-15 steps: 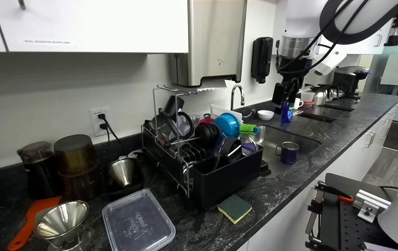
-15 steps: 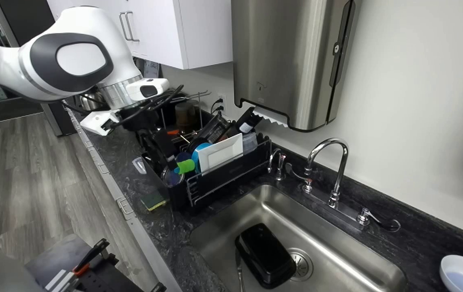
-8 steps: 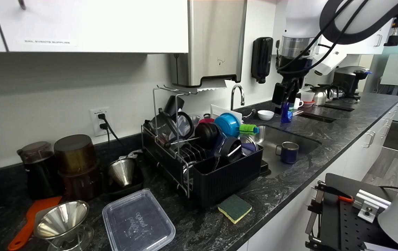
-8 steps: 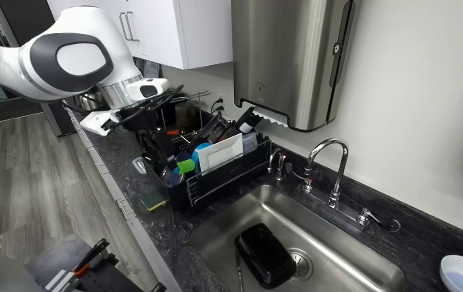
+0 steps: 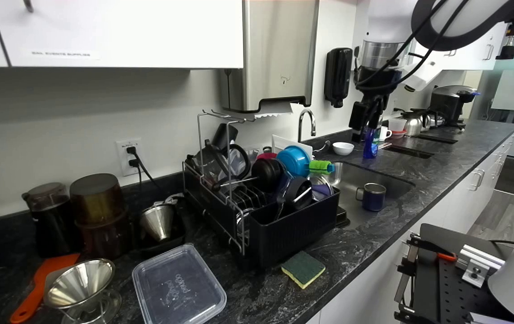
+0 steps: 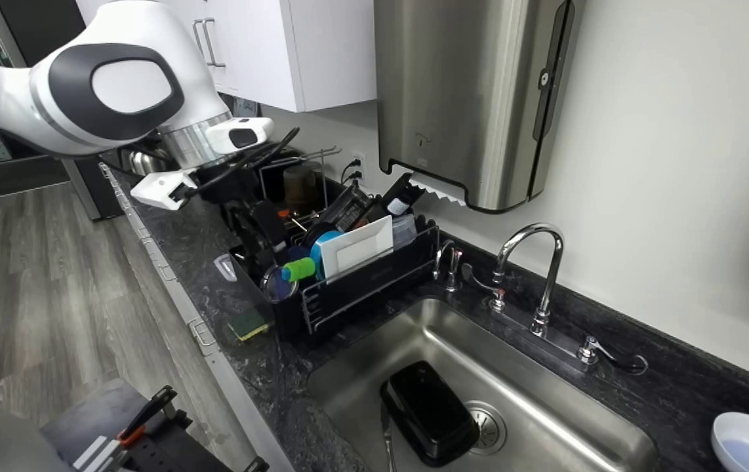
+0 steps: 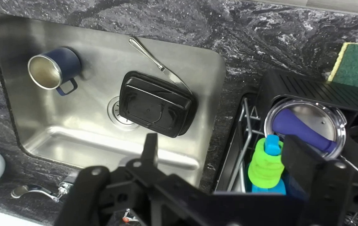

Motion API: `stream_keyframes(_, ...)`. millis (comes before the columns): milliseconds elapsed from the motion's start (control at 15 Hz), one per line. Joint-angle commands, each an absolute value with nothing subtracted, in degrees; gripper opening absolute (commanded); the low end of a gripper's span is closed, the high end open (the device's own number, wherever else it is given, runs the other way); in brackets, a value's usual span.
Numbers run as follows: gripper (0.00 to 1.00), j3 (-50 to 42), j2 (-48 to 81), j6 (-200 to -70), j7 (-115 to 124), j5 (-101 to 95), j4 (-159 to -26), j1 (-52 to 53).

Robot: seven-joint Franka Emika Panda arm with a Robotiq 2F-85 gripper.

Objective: Attach the lid on the dish rack onto the cup in the sink

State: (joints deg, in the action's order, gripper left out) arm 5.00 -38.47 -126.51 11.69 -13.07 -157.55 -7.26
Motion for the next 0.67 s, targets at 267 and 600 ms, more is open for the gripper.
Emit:
stream_keyframes(267,1.00,4.4,-30.1,-132.1,8.3,-10.8,-153.9,-2.2)
stream_keyframes(600,1.00,5.4,-19.8,-139.2,8.3,-8.5,-149.8,1.5)
